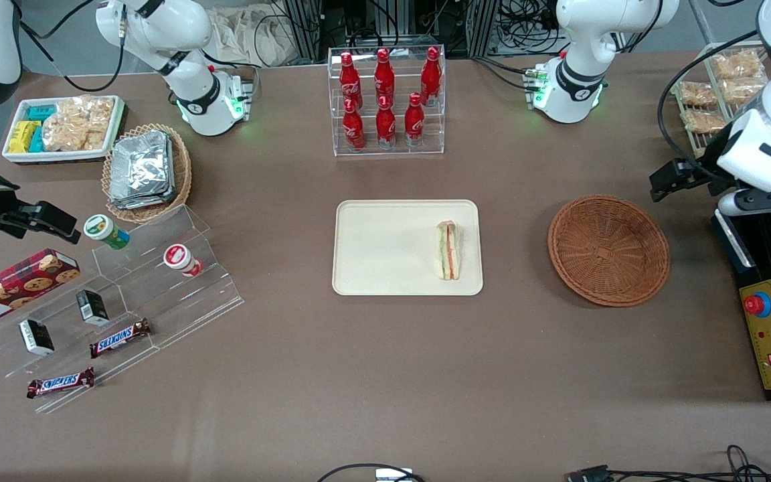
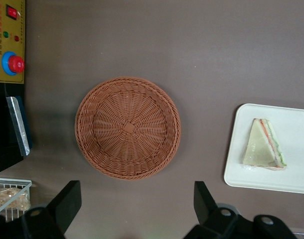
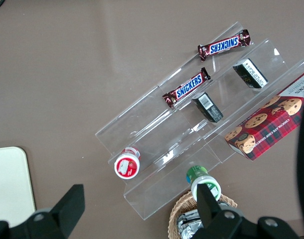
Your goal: Place sandwich from basket to tray
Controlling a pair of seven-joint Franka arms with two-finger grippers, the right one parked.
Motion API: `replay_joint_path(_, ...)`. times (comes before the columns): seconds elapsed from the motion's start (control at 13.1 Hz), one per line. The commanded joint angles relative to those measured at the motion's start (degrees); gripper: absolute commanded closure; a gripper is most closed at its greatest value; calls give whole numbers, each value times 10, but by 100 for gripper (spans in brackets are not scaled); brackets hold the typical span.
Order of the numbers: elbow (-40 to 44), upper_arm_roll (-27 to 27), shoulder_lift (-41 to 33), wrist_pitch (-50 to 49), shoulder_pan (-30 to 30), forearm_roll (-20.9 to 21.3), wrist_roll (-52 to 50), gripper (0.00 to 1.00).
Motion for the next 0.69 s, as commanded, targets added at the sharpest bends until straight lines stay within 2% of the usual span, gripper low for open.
replay_joint_path(0.0,-5,9,-5,9,-15,7,4,0)
replay_joint_path(0.61,34,10,3,3,-14,12,2,0)
